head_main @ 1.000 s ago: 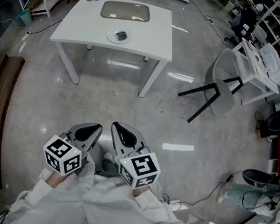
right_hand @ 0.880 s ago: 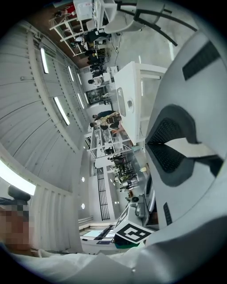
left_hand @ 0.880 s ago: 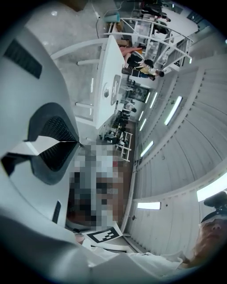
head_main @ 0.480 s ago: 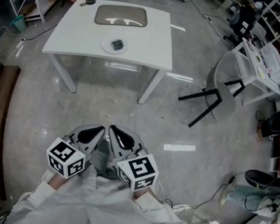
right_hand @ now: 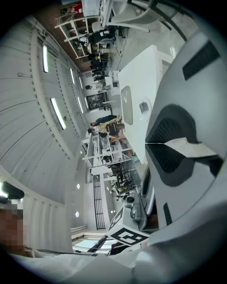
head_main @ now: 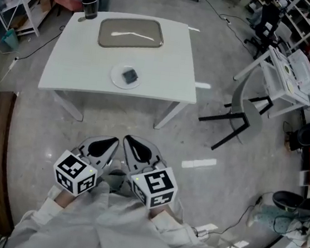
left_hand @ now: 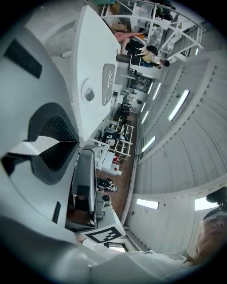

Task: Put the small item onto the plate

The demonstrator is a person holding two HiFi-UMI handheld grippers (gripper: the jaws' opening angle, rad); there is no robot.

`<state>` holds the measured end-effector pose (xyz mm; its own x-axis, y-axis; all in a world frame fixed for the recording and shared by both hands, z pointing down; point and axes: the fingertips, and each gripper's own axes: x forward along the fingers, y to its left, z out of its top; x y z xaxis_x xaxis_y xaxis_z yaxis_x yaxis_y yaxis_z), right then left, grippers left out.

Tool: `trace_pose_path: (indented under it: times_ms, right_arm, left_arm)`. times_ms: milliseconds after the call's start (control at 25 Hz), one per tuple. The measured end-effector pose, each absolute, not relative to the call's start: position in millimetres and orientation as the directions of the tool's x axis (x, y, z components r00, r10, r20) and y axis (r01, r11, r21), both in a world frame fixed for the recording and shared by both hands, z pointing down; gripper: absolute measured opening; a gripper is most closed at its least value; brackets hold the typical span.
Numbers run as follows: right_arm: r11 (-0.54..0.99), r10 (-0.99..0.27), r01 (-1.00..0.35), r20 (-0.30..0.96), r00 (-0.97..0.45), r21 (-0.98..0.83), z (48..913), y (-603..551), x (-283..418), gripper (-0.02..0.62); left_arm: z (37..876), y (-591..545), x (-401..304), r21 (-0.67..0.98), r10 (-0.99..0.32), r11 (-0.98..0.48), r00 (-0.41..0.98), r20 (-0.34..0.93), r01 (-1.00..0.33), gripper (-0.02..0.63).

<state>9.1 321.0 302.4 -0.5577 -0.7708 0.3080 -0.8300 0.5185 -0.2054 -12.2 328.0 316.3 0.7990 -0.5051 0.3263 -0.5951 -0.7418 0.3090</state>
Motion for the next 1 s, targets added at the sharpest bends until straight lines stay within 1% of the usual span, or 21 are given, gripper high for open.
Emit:
trace_pose_path:
  times_ms: [160, 400, 760, 1000]
  right_arm:
    - [0.477, -0.789, -0.852, 0.321, -0.524, -0.216, 307.0, 280.4, 6.8, 0.015]
    - [0.454, -0.791, -0.860, 0.337, -0.510, -0.234, 314.6, 242.9, -2.6, 0.015]
    - [0.457, -0.784, -0.849, 0.330, -0.525, -0.267, 323.8, 192.0, -4.9, 0.015]
    - [0.467, -0.773, -0.842, 0.337, -0.537, -0.269, 324.3, 141.6, 13.9, 0.015]
  left_arm:
    - [318.4, 289.8, -14.8, 0.303, -0.467, -0.768, 0.818, 0.336, -0.564, 0.011]
    - [330.4, 257.1, -27.1, 0.320, -0.447, -0.766, 0.819, 0.359, -0.558, 0.011]
    - [340.3, 202.8, -38.0, 0.322, -0.474, -0.739, 0.796, 0.377, -0.592, 0.011]
    - [339.1, 155.5, -24.3, 0.322, -0.494, -0.720, 0.780, 0.385, -0.615, 0.011]
